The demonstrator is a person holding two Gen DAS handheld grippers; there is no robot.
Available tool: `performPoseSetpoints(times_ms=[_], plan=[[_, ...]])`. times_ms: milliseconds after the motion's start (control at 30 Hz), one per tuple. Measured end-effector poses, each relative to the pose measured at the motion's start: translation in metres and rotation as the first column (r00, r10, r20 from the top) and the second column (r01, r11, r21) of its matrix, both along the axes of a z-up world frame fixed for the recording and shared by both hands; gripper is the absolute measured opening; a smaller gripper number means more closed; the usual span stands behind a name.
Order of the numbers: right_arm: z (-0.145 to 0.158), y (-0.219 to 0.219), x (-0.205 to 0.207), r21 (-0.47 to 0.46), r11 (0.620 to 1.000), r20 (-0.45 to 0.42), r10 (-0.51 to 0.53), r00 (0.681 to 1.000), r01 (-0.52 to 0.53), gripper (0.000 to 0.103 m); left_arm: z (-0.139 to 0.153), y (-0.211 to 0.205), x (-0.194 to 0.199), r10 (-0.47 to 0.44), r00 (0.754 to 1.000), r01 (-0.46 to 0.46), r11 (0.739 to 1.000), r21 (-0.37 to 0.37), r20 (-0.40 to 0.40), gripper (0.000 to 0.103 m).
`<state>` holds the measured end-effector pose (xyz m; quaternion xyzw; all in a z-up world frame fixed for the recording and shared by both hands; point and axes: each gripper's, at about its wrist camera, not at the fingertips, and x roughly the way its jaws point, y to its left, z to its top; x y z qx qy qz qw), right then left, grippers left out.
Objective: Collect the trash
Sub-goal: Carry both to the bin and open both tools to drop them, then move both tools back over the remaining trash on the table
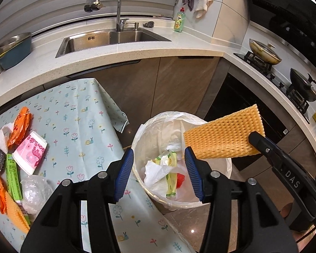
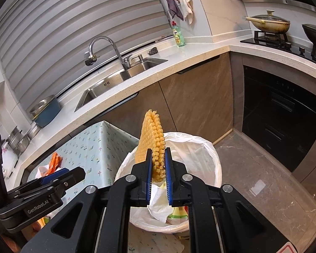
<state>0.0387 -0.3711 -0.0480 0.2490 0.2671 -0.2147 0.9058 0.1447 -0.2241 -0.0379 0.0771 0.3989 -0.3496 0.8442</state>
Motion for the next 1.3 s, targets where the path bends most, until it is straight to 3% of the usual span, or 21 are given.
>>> performPoseSetpoints(times_ms=[133, 233, 300, 867, 1300], plan=[[0.001, 0.006, 0.011, -0.017, 1.000, -0.009, 0.014, 1.000, -0.014, 0.018, 0.002, 0.011, 0.003, 0.039, 0.999, -0.039, 0.999, 0.000, 0.015, 0.061], [0.003, 0.012, 0.016, -0.025, 1.000, -0.004, 0.015, 1.000, -0.015, 0.032, 0.004, 0.019, 0.006, 0.065, 0.997, -0.065, 0.998, 0.005, 0.035, 0.067], [0.006, 0.017, 0.018, -0.026, 0.999, 0.002, 0.022, 1.000, -0.022, 0.034, 0.005, 0.025, 0.008, 0.082, 0.996, -0.082, 0.997, 0.005, 0.043, 0.071], [0.042, 0.102, 0.032, -0.067, 0.982, 0.032, 0.180, 0.983, -0.177, 0.047, 0.021, 0.108, 0.014, 0.219, 0.974, -0.218, 0.976, -0.031, 0.051, 0.074], [0.045, 0.187, 0.050, -0.079, 0.946, 0.017, 0.316, 0.949, -0.314, 0.049, 0.019, 0.208, 0.023, 0.373, 0.927, -0.372, 0.928, -0.026, 0.036, 0.075]])
